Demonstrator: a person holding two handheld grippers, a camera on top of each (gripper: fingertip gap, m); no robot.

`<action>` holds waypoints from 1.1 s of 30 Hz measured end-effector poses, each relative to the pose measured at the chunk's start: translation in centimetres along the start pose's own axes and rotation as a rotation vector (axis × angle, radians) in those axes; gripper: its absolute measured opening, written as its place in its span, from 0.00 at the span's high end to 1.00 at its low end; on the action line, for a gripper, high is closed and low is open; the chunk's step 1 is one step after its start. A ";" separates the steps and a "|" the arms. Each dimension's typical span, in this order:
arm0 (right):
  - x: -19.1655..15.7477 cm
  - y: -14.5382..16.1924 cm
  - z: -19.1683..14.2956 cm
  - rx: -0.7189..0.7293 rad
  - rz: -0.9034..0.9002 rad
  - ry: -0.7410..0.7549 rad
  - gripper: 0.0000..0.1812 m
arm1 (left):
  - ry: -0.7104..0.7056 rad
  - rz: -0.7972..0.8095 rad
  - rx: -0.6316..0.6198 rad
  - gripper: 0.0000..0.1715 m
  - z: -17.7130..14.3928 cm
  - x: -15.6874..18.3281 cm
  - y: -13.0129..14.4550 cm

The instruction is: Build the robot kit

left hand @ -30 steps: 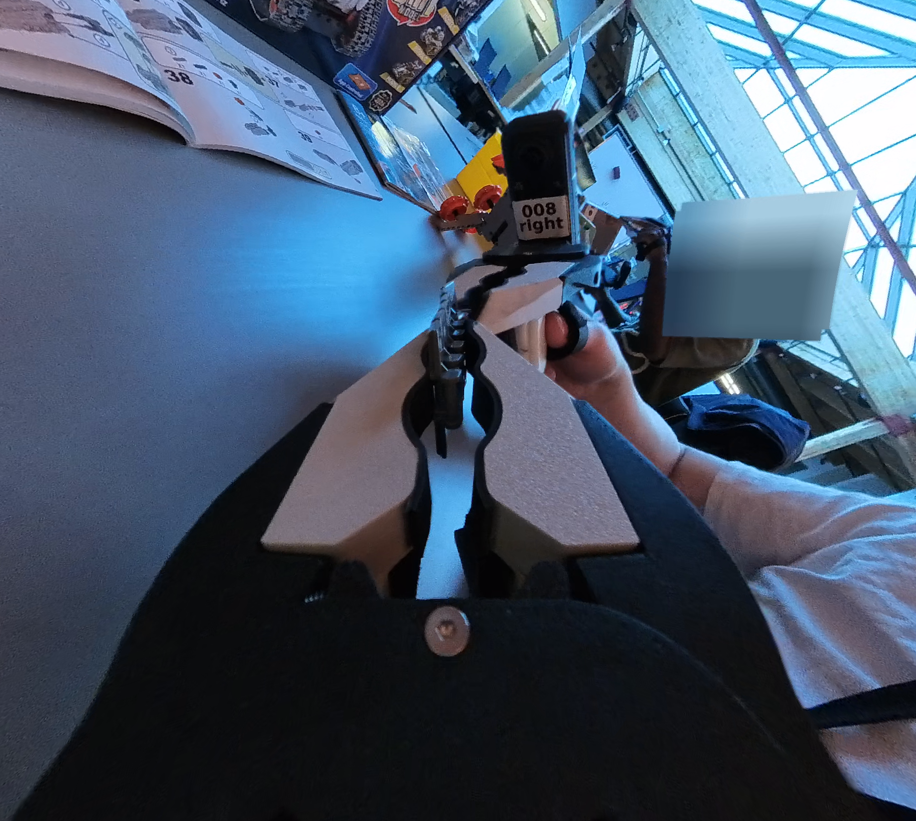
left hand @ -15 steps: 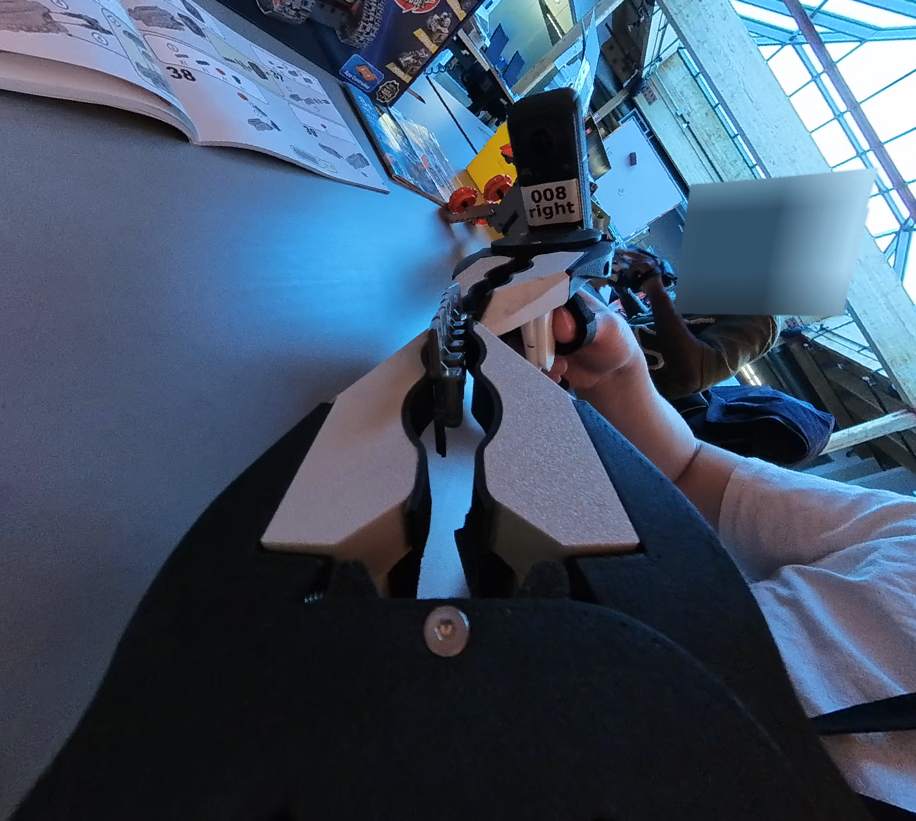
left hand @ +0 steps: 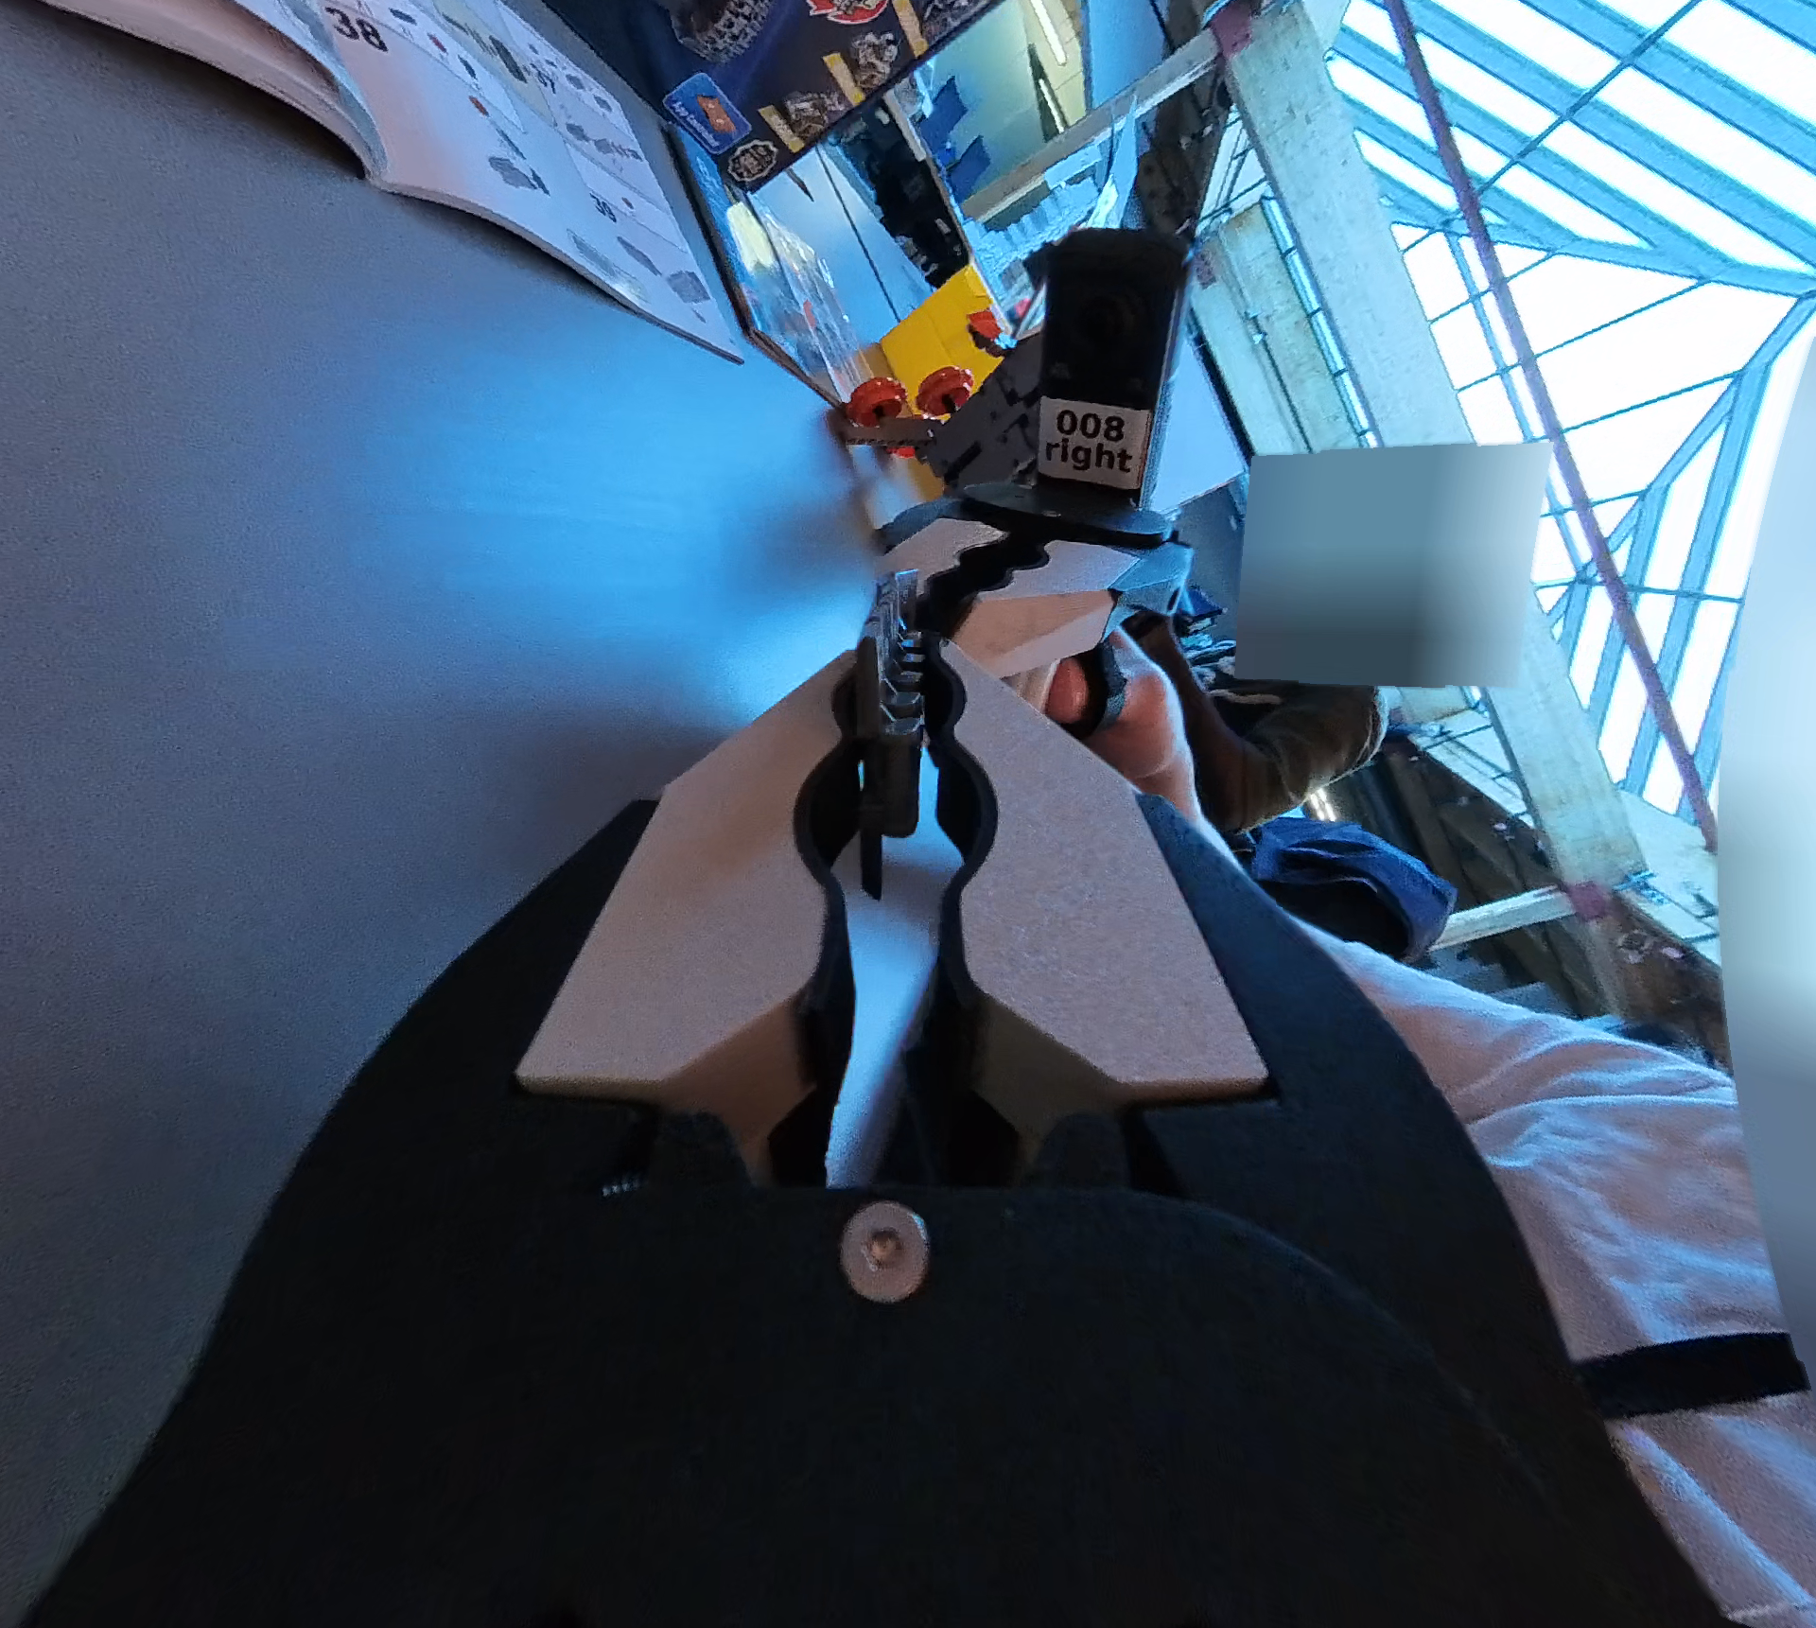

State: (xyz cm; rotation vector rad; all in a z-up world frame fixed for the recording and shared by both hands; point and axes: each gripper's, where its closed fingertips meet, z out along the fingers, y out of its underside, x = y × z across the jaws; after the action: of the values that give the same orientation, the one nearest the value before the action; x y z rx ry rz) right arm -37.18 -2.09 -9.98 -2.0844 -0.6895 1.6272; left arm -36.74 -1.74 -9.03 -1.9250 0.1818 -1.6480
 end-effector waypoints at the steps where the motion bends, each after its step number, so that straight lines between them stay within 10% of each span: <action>1: 0.0 -0.1 0.0 0.011 0.007 -0.008 0.97 | 0.004 0.002 0.008 0.96 0.0 0.0 -0.2; 33: -1.3 -1.4 -0.5 0.096 -0.019 -0.124 0.95 | 0.045 0.123 -0.011 0.97 0.0 1.7 0.1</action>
State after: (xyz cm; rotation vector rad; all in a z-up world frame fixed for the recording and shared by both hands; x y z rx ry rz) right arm -37.12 -1.78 -8.01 -1.9168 -0.6552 1.7554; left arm -36.39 -2.59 -7.63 -1.8476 0.3208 -1.6127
